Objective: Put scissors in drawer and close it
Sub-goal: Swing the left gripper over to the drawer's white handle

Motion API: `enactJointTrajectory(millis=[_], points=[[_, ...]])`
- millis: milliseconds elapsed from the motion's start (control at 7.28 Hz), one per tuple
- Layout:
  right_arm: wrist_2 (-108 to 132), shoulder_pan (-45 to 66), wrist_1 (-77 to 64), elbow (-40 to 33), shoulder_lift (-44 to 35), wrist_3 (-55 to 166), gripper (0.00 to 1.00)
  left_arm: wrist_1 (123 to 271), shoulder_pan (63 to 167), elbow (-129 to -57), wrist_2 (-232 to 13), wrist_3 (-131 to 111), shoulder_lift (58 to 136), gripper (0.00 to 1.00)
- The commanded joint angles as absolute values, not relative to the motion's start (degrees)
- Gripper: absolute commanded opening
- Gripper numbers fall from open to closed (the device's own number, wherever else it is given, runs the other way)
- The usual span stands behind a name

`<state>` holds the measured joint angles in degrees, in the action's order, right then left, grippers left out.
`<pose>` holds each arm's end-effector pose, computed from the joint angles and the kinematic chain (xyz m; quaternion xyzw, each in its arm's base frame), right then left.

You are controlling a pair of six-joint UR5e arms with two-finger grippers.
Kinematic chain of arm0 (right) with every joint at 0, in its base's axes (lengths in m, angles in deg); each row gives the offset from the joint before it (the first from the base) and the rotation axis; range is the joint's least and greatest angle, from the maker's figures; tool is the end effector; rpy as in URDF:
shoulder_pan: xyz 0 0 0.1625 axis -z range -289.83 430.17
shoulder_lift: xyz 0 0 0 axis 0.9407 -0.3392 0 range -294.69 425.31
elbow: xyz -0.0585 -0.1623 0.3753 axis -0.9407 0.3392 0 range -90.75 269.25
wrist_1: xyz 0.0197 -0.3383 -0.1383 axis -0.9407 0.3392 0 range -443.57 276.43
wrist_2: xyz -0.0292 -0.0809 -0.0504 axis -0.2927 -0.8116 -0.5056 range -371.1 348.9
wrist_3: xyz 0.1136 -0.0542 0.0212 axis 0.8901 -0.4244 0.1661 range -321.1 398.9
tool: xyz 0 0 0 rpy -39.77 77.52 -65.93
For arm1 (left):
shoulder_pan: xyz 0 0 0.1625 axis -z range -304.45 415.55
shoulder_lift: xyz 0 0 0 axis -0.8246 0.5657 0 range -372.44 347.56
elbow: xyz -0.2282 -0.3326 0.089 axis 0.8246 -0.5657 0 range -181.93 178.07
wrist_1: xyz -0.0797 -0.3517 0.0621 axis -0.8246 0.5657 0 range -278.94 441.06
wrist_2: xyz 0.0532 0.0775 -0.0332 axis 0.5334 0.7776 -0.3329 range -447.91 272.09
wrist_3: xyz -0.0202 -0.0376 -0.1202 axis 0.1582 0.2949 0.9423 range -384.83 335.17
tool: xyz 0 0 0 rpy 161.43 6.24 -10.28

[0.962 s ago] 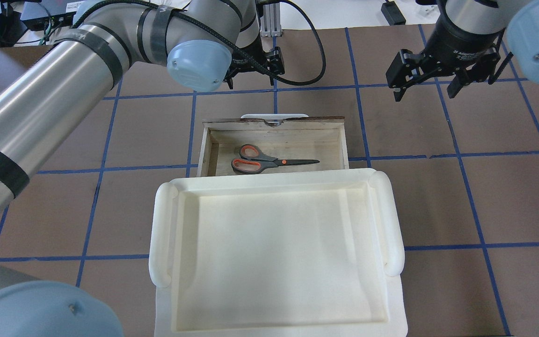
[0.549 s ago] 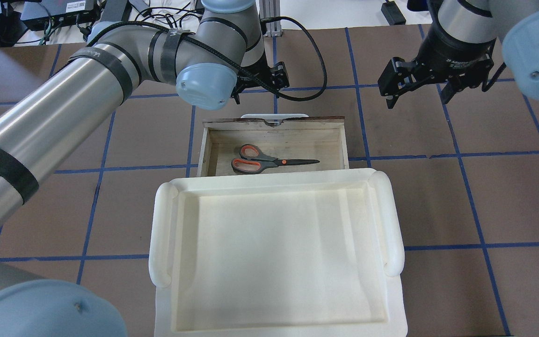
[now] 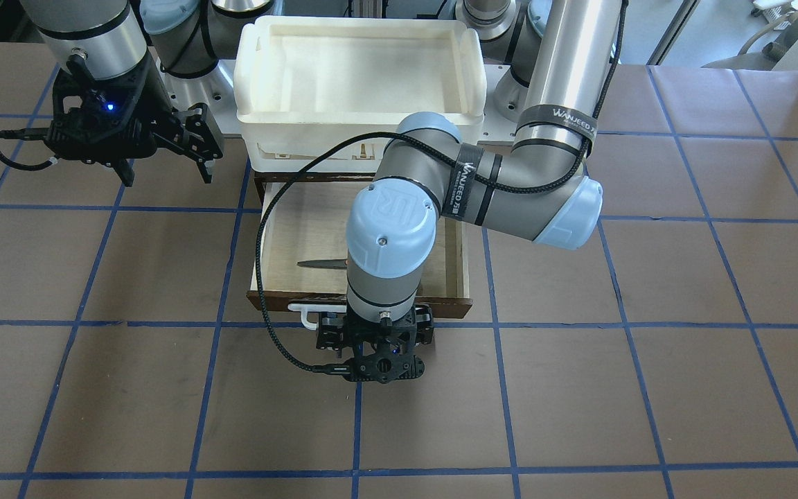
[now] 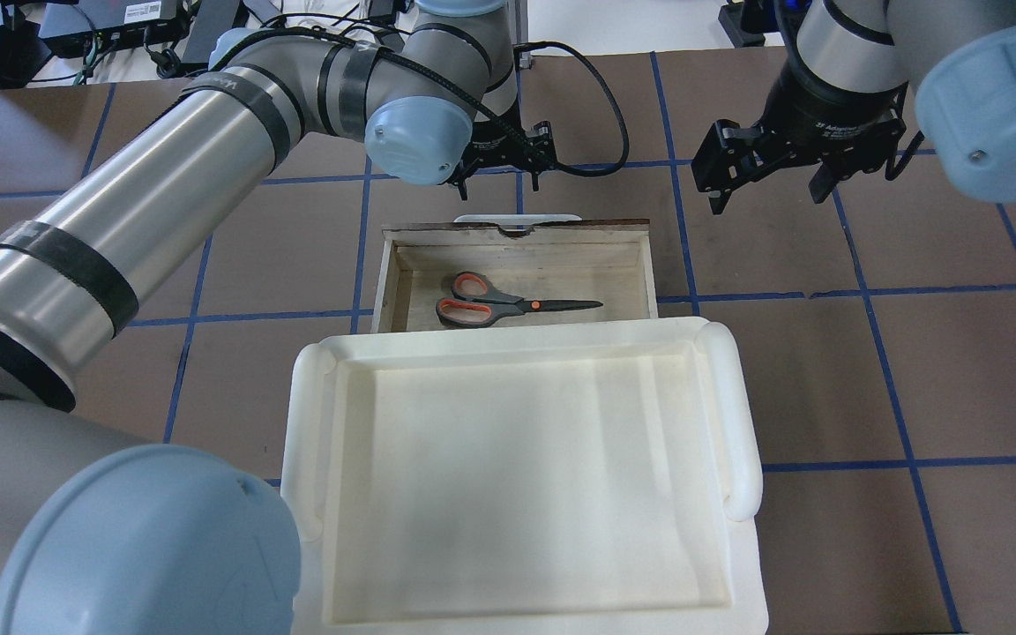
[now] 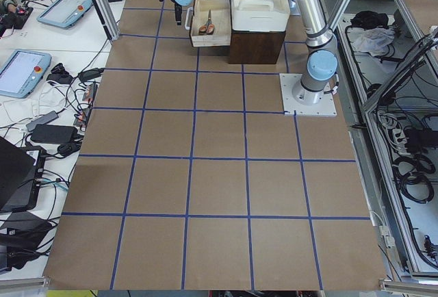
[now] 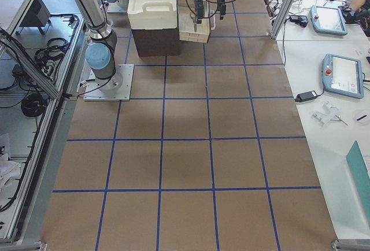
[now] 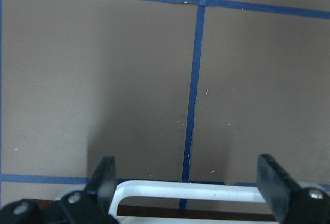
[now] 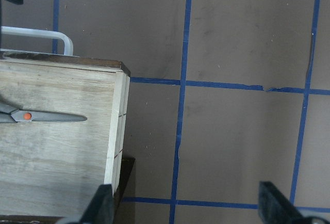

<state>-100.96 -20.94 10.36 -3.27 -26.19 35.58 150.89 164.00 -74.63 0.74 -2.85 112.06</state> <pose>0.1420 -0.4334 0.4470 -0.0387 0.9989 -0.0253 0.0007 -0.3399 -0.5884 0.2800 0.0305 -0.9991 0.0203 0.0200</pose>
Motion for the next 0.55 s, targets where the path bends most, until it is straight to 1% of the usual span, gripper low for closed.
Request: enactJointTrajectory(millis=[0, 412], points=[[-100.92, -20.97, 10.12, -3.30, -26.36, 35.56, 1.00, 151.81, 164.97, -72.95, 1.20, -3.12, 114.38, 1.00], [-100.92, -20.97, 9.77, -3.30, -26.45, 35.56, 1.00, 151.81, 165.15, -72.08, 1.38, -3.92, 116.58, 1.00]])
